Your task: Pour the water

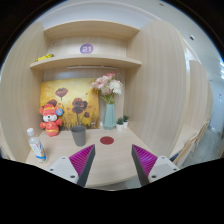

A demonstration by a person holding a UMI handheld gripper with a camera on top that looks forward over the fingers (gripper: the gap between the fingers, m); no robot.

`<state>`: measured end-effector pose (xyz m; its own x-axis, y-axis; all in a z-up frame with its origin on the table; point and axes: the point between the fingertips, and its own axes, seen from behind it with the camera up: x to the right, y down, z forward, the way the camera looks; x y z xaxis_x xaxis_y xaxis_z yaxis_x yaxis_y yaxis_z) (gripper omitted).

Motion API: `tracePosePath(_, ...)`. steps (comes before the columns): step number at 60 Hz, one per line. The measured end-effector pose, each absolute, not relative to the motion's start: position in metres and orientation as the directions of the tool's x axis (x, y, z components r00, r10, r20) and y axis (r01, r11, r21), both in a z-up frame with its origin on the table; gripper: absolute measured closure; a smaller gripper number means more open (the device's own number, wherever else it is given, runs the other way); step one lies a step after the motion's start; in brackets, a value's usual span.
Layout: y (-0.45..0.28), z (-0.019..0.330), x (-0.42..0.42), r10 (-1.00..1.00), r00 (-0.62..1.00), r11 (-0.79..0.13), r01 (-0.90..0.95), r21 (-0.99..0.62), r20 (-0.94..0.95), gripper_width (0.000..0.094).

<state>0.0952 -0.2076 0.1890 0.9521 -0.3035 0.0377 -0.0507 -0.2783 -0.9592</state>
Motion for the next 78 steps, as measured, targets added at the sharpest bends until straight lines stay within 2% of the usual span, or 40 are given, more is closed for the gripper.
tracePosePath(7, -0.206, 0.175, 0.051, -0.216, 0.975, -0.285, -0.023, -0.958, 0.041, 0.0189)
tracePosePath(13, -0.206, 0.146, -0.014, -0.114, 0.993, -0.294, -0.027, -0.956, 0.007, 0.0187)
tracePosePath(23, -0.202, 0.099, -0.112, 0.063, 0.998, -0.359, 0.035, -0.933, 0.013, 0.0184)
tracePosePath(33, -0.18, 0.072, -0.181, 0.179, 0.984, -0.373, 0.055, -0.926, -0.014, 0.0185)
tracePosePath(54, -0.082, 0.066, -0.243, 0.269, 0.963, -0.318, 0.066, -0.946, -0.023, 0.0192)
tracePosePath(70, -0.031, 0.063, -0.257, 0.274, 0.962, -0.266, 0.095, -0.959, 0.019, 0.0192)
tracePosePath(78, -0.017, 0.067, -0.257, 0.25, 0.968, -0.217, 0.085, -0.972, 0.029, 0.0277)
